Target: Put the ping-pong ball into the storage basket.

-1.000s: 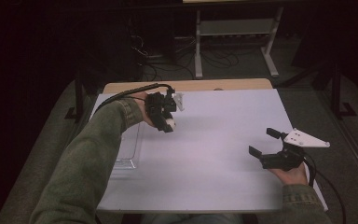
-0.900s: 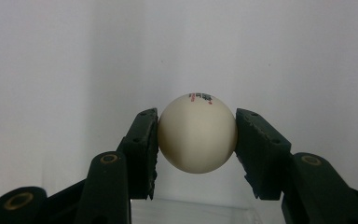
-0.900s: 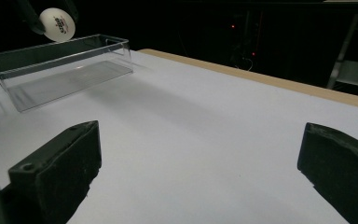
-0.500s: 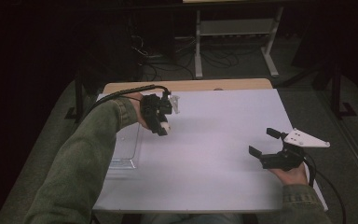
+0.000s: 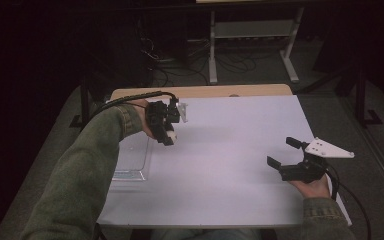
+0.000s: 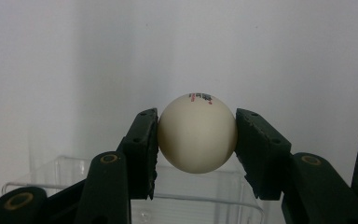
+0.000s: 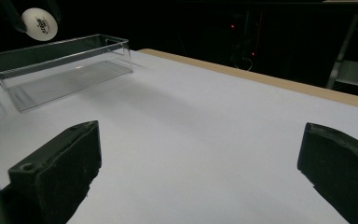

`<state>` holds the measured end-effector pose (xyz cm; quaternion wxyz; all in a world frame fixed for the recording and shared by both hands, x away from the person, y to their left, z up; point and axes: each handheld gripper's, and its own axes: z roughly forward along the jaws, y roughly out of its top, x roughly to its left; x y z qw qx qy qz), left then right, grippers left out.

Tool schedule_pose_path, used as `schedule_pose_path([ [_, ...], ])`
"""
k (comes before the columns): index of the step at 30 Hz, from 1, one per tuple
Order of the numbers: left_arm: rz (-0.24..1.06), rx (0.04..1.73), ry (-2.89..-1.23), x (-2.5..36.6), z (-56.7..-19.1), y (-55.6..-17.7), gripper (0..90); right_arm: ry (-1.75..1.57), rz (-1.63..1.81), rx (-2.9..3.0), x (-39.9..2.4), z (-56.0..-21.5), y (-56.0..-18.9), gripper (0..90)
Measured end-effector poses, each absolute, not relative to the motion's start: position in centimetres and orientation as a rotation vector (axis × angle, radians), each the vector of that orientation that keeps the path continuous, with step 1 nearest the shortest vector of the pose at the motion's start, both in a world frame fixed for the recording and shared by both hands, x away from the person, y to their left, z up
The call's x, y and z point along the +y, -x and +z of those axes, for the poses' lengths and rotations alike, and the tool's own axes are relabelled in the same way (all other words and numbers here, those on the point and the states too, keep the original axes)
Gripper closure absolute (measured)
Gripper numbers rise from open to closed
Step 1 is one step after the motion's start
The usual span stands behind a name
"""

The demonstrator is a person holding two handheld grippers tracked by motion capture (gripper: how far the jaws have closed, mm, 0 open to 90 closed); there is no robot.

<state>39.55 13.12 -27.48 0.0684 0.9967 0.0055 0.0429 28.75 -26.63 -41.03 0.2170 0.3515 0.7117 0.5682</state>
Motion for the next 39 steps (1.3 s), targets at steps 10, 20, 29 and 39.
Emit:
schedule_pose_path([
  [10,0.138,0.052,-3.021,14.7,-27.7,-39.4,51.0,-0.974,1.571,1.972,-26.6,-41.0,-28.7,0.0],
  [20,0.140,0.084,-3.029,16.1,-27.3,-39.1,51.1,-0.974,1.569,1.973,-26.6,-41.0,-28.8,0.0],
  [29,0.129,0.077,-3.043,17.1,-27.2,-38.6,51.1,-0.974,1.571,1.973,-26.7,-41.0,-28.7,0.0],
  [39,0.122,0.081,-3.061,17.8,-27.2,-38.2,51.1,-0.977,1.569,1.973,-26.7,-41.0,-28.8,0.0],
])
